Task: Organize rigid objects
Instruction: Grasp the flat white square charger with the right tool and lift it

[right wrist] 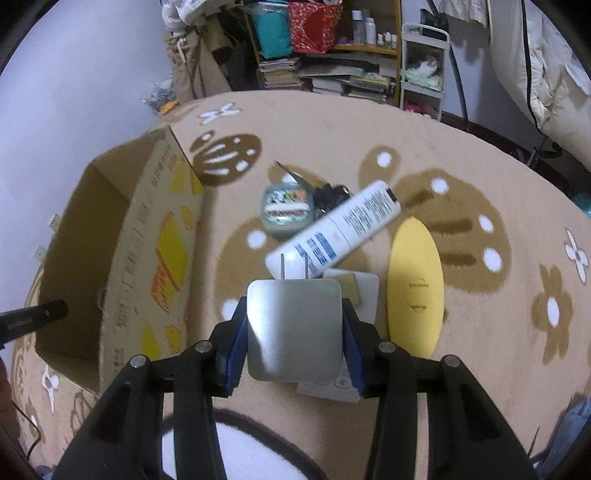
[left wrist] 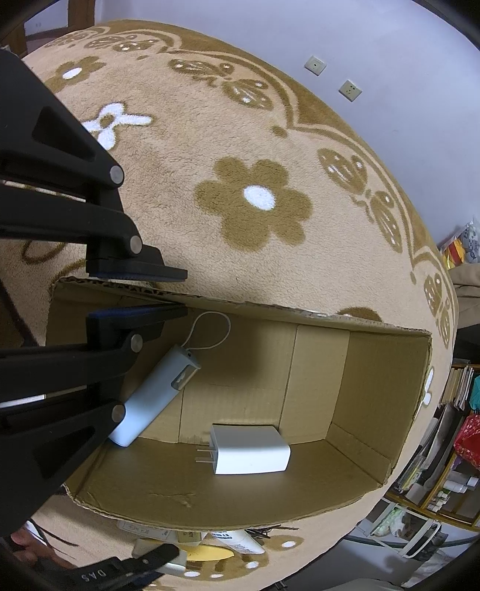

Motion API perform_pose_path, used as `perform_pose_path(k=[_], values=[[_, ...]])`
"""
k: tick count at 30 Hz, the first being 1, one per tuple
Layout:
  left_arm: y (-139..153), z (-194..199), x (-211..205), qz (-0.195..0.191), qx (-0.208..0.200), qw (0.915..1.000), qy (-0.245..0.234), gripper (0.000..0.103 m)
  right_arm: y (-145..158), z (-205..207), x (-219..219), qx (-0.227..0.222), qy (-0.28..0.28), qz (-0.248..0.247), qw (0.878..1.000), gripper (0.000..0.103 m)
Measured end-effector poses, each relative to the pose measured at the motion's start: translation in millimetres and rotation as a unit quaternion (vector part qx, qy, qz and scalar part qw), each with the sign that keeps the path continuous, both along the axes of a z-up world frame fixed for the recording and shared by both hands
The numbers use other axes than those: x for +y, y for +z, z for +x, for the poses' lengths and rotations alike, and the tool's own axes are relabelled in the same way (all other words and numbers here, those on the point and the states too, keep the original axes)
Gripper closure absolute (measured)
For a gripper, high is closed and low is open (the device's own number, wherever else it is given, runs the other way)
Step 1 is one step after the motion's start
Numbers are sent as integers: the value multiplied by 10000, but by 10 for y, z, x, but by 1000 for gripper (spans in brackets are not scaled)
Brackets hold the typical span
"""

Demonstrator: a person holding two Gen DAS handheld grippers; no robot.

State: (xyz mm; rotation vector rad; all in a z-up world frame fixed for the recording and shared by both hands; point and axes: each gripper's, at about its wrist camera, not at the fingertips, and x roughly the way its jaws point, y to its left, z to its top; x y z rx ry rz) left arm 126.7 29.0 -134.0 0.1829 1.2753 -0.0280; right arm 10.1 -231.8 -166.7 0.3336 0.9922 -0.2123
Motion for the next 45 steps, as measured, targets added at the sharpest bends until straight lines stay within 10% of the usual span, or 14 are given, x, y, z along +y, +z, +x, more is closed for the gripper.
perform_pose_path(k=[29, 45], values=[[39, -6, -39, 72, -23, 10000, -50, 93, 866, 598, 560, -1201, 945, -89, 9882, 54], [1, 0, -45, 94, 6, 10000, -27, 93, 443, 656, 856, -1311, 1329, 692, 9800, 54]])
